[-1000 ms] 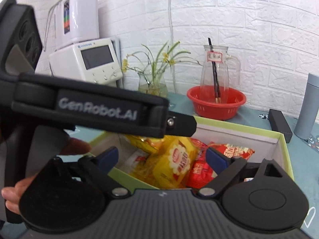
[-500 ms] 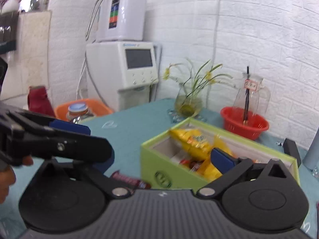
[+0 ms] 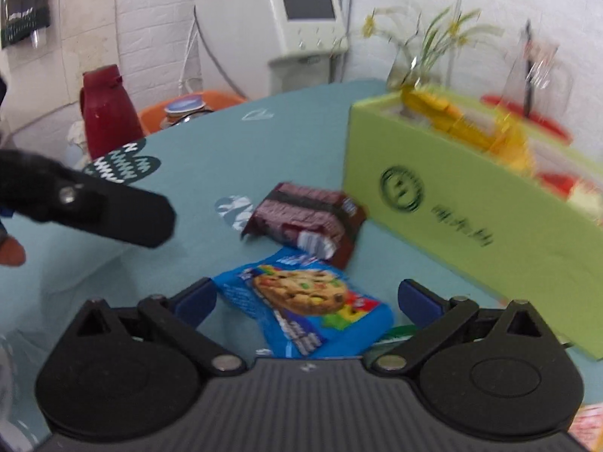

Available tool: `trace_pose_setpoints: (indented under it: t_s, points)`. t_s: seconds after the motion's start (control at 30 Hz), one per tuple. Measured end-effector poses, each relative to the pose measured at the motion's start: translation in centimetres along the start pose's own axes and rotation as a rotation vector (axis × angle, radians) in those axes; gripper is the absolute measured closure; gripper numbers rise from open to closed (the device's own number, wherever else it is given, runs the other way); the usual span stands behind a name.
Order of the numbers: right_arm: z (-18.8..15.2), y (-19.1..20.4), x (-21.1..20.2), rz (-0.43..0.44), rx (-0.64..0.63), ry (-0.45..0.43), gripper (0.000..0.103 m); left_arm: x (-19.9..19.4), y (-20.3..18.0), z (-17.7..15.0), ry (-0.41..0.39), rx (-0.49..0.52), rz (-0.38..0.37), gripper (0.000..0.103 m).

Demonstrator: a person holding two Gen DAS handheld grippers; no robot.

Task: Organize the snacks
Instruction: 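Reach the left tool to the blue cookie packet and grasp it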

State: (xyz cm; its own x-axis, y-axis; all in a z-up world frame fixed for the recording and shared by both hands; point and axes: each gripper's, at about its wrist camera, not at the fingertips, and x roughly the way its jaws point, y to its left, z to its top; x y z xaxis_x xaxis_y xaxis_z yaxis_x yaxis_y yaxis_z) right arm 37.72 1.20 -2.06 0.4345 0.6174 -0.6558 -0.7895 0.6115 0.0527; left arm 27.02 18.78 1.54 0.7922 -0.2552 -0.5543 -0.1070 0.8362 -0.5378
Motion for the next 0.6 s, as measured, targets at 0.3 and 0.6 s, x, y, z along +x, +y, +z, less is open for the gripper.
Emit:
trace_pose_setpoints:
  t_s: [0.3,0.6]
  points:
    - [-2.8,7.4,-2.8,0.017,-0.089,0.015,0.001,-1.0,1.5,-1.4,0.024,-0.029,0.015,0.021]
    - [-5.6,11.7,-4.8,-0.001,-0.068,-0.022,0.001,-2.5,0.3,-3.0,0.028,0.06,0.026,0.021]
